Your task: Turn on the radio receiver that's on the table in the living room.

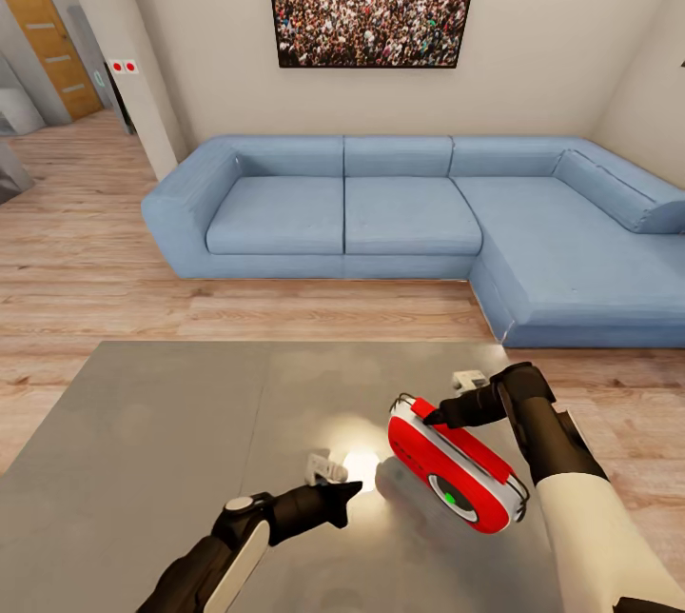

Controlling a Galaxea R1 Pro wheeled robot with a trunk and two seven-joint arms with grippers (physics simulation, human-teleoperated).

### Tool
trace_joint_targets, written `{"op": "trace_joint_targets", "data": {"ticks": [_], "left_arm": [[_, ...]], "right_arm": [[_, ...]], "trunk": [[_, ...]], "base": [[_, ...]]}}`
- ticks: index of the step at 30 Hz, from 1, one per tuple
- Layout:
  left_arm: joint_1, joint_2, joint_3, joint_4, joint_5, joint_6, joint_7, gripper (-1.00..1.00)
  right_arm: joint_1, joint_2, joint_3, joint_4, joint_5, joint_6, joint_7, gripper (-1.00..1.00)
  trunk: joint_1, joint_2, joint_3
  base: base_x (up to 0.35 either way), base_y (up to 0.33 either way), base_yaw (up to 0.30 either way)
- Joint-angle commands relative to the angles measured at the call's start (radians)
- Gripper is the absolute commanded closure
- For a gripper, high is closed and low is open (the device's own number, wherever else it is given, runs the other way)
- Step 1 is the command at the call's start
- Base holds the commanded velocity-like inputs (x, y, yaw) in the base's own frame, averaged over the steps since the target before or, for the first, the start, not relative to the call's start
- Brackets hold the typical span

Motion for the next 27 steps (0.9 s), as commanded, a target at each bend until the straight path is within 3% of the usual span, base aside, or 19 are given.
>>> {"op": "trace_joint_targets", "data": {"ticks": [1, 8, 27], "left_arm": [[0.0, 0.002, 0.0, 0.001, -0.01, -0.005, -0.001, 1.0], [0.0, 0.004, 0.0, 0.002, -0.024, -0.04, -0.002, 1.0], [0.0, 0.004, 0.001, 0.006, -0.022, -0.045, -0.001, 1.0]], "right_arm": [[0.0, 0.0, 0.0, 0.0, -0.003, 0.003, 0.001, 1.0], [0.0, 0.001, -0.001, -0.001, 0.001, 0.003, 0.001, 1.0], [0.0, 0.005, -0.001, -0.003, 0.002, 0.003, 0.002, 1.0]], "trunk": [[0.0, 0.0, 0.0], [0.0, 0.0, 0.0], [0.0, 0.0, 0.0]], "base": [[0.0, 0.0, 0.0], [0.0, 0.0, 0.0], [0.0, 0.0, 0.0]]}}
